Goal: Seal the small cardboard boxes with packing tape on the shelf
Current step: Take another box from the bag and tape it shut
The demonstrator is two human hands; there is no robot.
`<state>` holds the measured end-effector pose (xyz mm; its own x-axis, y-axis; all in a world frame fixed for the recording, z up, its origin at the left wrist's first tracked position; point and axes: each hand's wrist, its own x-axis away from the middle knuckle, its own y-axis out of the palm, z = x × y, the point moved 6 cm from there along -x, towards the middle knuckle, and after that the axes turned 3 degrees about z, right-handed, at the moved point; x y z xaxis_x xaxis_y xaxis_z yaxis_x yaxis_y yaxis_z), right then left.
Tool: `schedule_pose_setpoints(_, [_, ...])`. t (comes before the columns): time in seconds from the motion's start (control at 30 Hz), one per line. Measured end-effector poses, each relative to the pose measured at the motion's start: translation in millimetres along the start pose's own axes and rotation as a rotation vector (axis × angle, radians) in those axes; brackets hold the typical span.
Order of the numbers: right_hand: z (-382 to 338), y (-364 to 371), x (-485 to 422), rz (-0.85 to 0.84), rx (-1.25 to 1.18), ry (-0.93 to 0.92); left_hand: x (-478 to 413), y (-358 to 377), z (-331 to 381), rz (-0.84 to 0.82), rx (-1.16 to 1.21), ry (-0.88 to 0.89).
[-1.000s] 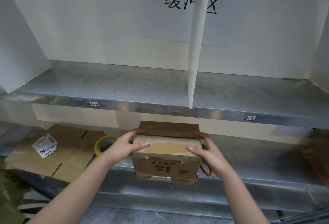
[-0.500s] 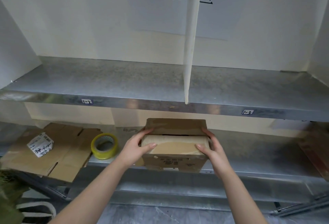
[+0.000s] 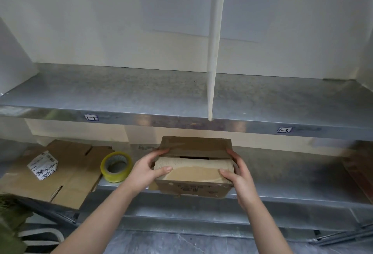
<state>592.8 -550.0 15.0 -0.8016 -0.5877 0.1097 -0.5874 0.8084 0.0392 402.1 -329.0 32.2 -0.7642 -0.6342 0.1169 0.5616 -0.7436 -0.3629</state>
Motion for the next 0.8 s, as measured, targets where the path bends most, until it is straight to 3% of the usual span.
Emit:
schedule_pose_setpoints(0.33, [20, -1, -7, -0.073, 0.095, 0.112, 2, 9, -24, -0.042, -0.068, -0.076])
schedule_pose_setpoints(0.43, [28, 3, -11, -0.059, 0.127, 0.069, -4, 19, -32, 0.007, -0.038, -0.071])
schedule_pose_setpoints(0.5, [26, 0, -19, -0.039, 0.201, 0.036, -14, 22, -30, 0.049, -0.138, -0.036])
schedule_pose_setpoints(0.67, [17, -20, -39, 0.008, 0.331, 0.006, -34, 43, -21, -0.023, -0.275, 0.043])
schedule_pose_setpoints(0.8, [23, -20, -42, -0.022, 0.486, -0.025, -46, 44, -27, -0.037, -0.252, 0.037])
